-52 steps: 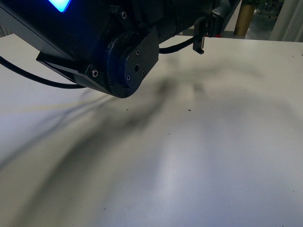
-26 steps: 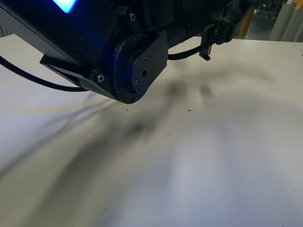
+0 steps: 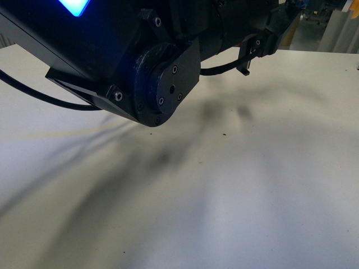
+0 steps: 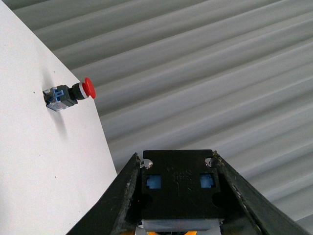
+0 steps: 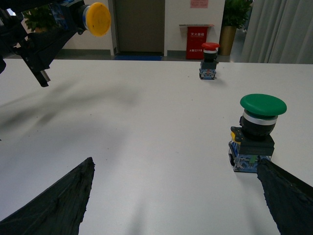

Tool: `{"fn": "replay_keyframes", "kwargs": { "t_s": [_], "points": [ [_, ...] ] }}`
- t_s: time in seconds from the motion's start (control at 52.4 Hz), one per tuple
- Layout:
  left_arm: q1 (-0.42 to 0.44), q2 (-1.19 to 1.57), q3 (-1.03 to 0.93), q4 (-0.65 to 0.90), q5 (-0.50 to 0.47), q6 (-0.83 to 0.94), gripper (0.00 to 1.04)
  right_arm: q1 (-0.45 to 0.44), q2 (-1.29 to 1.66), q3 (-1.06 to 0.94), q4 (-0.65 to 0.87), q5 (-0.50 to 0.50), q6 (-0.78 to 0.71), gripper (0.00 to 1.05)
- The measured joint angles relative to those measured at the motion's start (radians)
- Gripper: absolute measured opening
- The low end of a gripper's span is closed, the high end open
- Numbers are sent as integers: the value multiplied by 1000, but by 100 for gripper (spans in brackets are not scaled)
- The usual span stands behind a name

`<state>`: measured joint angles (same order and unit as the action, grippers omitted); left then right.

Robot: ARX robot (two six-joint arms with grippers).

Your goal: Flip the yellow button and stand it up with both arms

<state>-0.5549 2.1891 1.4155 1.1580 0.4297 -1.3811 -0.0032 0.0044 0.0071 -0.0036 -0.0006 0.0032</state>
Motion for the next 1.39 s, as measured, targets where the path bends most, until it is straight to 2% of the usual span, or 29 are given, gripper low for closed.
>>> {"fn": "replay_keyframes", "kwargs": {
  "t_s": [0.516,0.554,0.611,0.707,0.802,1.012,1.108,1.279,1.394],
  "points": [
    [0,0,0,0,0,3,36,2,0,0,0,8,3,97],
    [0,0,0,0,0,4,36,27,13,3,8,64,66,97],
    [0,0,0,0,0,5,36,116,94,44,51,170,227,97],
    [-2,0,0,0,0,8,36,241,220,148,97,201,418,97],
    [-2,0,-1,0,0,11,36,314,340,240,154,216,542,97],
    [-2,-2,-1,0,0,11,36,311,522,350,169,190,690,97],
    [-2,-2,-1,0,0,11,36,275,637,427,149,143,808,97],
    [-2,-2,-1,0,0,11,36,250,787,506,148,120,970,97],
    [-2,-2,-1,0,0,11,36,237,910,569,111,102,1137,97]
  ]
}}
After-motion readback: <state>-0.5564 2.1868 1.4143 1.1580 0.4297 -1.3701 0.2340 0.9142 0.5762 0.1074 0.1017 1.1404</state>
